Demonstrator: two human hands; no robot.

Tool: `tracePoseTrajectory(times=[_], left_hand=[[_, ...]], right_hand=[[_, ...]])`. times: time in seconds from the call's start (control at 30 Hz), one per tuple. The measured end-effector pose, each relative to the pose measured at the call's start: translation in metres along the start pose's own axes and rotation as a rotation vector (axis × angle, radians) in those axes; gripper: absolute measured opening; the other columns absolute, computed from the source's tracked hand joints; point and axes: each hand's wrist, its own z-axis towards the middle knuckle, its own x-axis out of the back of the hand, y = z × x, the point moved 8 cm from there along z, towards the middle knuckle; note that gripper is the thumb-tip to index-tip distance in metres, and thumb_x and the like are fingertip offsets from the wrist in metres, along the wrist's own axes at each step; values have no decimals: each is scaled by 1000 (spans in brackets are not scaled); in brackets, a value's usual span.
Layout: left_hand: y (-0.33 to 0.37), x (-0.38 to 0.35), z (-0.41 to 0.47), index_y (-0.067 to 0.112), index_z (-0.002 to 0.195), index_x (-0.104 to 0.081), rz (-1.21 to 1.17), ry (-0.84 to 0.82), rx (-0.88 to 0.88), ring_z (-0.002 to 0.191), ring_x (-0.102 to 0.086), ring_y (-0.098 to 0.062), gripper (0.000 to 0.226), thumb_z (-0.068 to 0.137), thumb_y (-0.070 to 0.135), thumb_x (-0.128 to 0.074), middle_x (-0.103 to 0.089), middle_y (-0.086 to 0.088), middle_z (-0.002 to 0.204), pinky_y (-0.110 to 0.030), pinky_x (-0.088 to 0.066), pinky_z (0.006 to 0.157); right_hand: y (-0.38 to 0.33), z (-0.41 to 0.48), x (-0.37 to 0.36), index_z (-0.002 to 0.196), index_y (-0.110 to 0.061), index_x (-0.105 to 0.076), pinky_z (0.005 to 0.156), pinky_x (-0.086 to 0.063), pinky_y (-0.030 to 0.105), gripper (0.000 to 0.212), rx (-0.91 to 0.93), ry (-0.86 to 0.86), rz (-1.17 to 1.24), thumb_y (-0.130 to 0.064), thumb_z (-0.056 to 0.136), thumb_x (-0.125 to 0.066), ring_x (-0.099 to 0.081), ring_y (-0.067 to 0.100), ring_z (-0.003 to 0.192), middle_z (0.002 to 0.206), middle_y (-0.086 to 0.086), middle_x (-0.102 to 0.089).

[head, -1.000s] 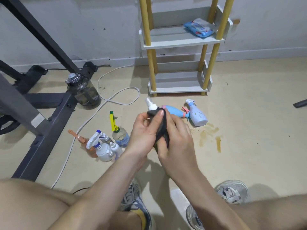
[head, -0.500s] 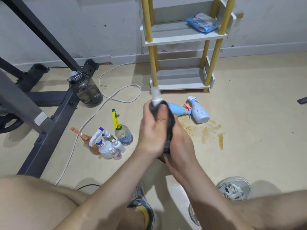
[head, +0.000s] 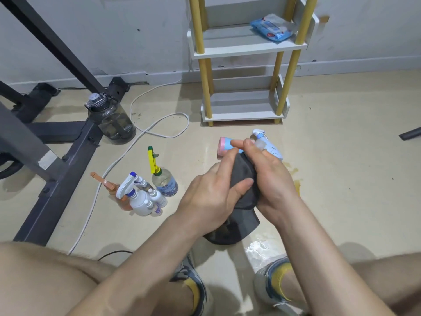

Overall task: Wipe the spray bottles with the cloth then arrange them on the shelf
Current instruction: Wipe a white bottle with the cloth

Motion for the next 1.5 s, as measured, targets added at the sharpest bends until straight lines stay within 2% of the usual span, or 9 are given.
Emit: tracePoseTrajectory(times=[0.1, 0.2, 0.47, 0.6, 0.7, 0.97, 1.1, 1.2, 1.5], left_hand=[[3, 12, 4, 35, 133, -45, -141, 109, -23, 95, -63, -27, 43, 97, 53, -31, -69, 1, 112, -36, -50, 77], [-9, 24, 2, 40, 76, -48, -355, 275, 109, 54, -39, -14, 31, 102, 43, -31, -47, 10, 59, -28, -32, 54], [-28, 24, 10, 2, 73, -50, -498, 300, 329, 60, -39, -15, 44, 96, 40, -49, -47, 0, 60, -34, -34, 58], [-30, 36, 13, 13, 68, -44, -115, 239, 276, 67, -47, -31, 35, 99, 27, -55, -48, -5, 59, -37, -31, 60], [-55, 39, 8, 15, 73, -55, -43, 197, 431, 79, -56, -35, 24, 96, 21, -58, -58, -4, 67, -37, -36, 64], [-17, 12, 8, 1, 110, -68, -1579, 242, 683, 90, -67, -28, 40, 90, -7, -35, -71, -17, 99, -38, -51, 90], [14, 45, 10, 11, 118, -69, -625, 196, 72, 108, -61, -4, 33, 92, 4, -50, -71, 6, 111, -14, -39, 101], [28, 38, 4, 20, 104, -72, 70, 312, -260, 91, -56, -20, 20, 92, 30, -59, -65, 2, 94, -36, -45, 84], [-20, 41, 15, 20, 90, -54, -516, 362, 501, 71, -54, -12, 22, 102, 30, -38, -59, 5, 70, -23, -40, 63]], right_hand=[[-5, 5, -8, 107, -3, -68, 96, -54, 41, 35, 42, -23, 75, -34, 96, -55, -67, 33, 110, 114, 21, -70], [-10, 6, -15, 101, 3, -67, 98, -53, 44, 50, 142, -6, 49, -43, 86, -57, -66, 34, 108, 116, 23, -68], [-49, -9, -14, 102, -9, -71, 109, -37, 40, 57, 673, 78, -862, -51, 96, -34, -47, 13, 130, 124, 0, -66], [-57, -26, -7, 90, -11, -68, 87, -51, 46, 51, 673, 210, -689, -51, 96, -38, -64, 17, 97, 96, -4, -72], [-70, -23, 12, 81, -15, -61, 72, -59, 41, 41, 533, 280, -115, -41, 104, -38, -72, 23, 77, 82, 4, -74], [-23, -4, 1, 88, -7, -43, 64, -56, 33, 31, 368, 510, 395, -32, 106, -39, -65, 24, 67, 72, 9, -63], [-9, 18, 18, 84, -9, -44, 62, -54, 32, 33, 124, 637, 560, -35, 105, -42, -60, 27, 65, 77, 16, -60], [14, 13, 4, 84, -8, -51, 49, -51, 22, 32, -136, 553, 617, -35, 102, -50, -60, 20, 44, 54, 7, -61], [-40, 1, -30, 62, -21, -54, 60, -50, 33, 47, 327, 364, 157, -43, 102, -46, -57, 19, 57, 61, 5, -62]])
